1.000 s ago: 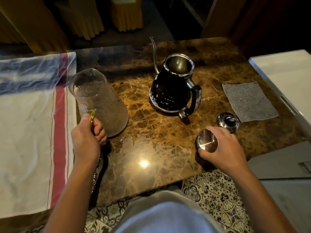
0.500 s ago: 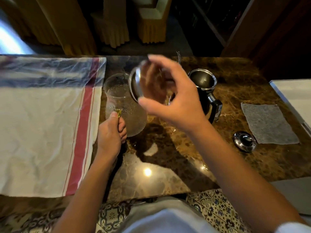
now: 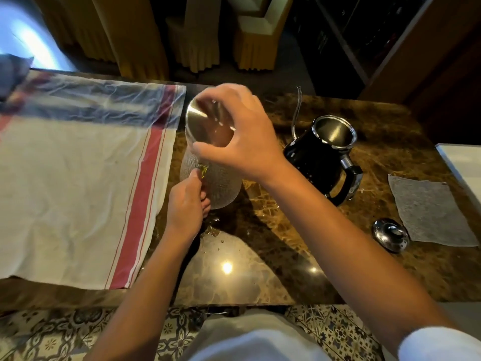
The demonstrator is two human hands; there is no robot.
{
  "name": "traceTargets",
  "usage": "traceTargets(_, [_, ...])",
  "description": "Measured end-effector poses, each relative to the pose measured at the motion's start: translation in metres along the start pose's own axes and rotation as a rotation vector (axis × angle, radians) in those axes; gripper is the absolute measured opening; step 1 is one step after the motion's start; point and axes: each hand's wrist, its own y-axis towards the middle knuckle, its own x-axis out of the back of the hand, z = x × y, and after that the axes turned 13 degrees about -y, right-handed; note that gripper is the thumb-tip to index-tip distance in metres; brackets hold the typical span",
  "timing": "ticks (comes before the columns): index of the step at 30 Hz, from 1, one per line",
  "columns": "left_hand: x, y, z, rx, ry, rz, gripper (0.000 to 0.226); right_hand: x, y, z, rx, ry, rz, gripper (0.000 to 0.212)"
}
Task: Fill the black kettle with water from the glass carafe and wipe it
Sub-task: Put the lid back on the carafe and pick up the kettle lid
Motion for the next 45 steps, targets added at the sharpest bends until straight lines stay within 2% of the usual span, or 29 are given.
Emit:
traceTargets(4, [0.0, -0.002, -0.001, -0.008, -0.021, 0.018, 0.045, -0.006, -0.002, 0.0, -0.011, -0.028, 0.072, 0.056])
traceTargets(12, [-0.002, -0.004, -0.002, -0.034, -0.043, 0.038, 0.047, -0.018, 0.001, -0.003, -0.113, 0.125, 0.158, 0.049])
traceTargets(16, [-0.002, -0.006, -0.003, -0.079, 0.002, 0.057, 0.047, -0.014, 0.002, -0.004, -0.116, 0.094, 0.216, 0.052])
traceTargets(20, [0.003, -0.007, -0.007, -0.043, 0.008, 0.129, 0.044, -0.005, -0.007, -0.003, -0.143, 0.12, 0.29, 0.063])
traceTargets(21, [0.004, -0.006, -0.008, -0.051, 0.033, 0.14, 0.042, 0.002, -0.012, -0.006, -0.166, 0.104, 0.256, 0.065])
traceTargets(23, [0.008, -0.008, -0.009, -0.088, 0.112, 0.138, 0.04, 0.02, -0.03, -0.019, -0.223, 0.023, 0.082, 0.062])
traceTargets(26, [0.02, -0.016, -0.01, -0.091, 0.132, 0.098, 0.042, 0.05, -0.068, -0.052, -0.328, -0.155, -0.318, 0.042])
traceTargets(28, [0.029, -0.023, -0.011, -0.083, 0.167, 0.122, 0.039, 0.062, -0.093, -0.075, -0.464, -0.161, -0.466, 0.027])
traceTargets(29, [0.031, -0.026, -0.011, -0.085, 0.199, 0.14, 0.036, 0.064, -0.103, -0.085, -0.553, -0.13, -0.474, 0.023])
traceTargets(31, [0.031, -0.029, -0.011, -0.085, 0.228, 0.152, 0.032, 0.062, -0.118, -0.103, -0.743, -0.018, -0.417, 0.026])
traceTargets(34, [0.023, -0.028, -0.007, -0.131, 0.224, 0.15, 0.028, 0.053, -0.128, -0.122, -0.943, 0.449, -0.337, 0.036])
traceTargets(35, [0.02, -0.027, -0.006, -0.141, 0.218, 0.146, 0.027, 0.051, -0.131, -0.126, -0.946, 0.561, -0.329, 0.039])
traceTargets(39, [0.006, -0.021, 0.003, -0.14, 0.184, 0.113, 0.028, 0.044, -0.142, -0.137, -0.839, 0.747, -0.23, 0.05])
traceTargets(42, [0.006, -0.013, 0.006, -0.172, 0.223, 0.09, 0.029, 0.04, -0.142, -0.134, -0.843, 0.75, -0.196, 0.056])
traceTargets(45, [0.018, -0.005, 0.003, -0.218, 0.275, 0.036, 0.031, 0.037, -0.142, -0.126, -0.89, 0.72, -0.252, 0.055])
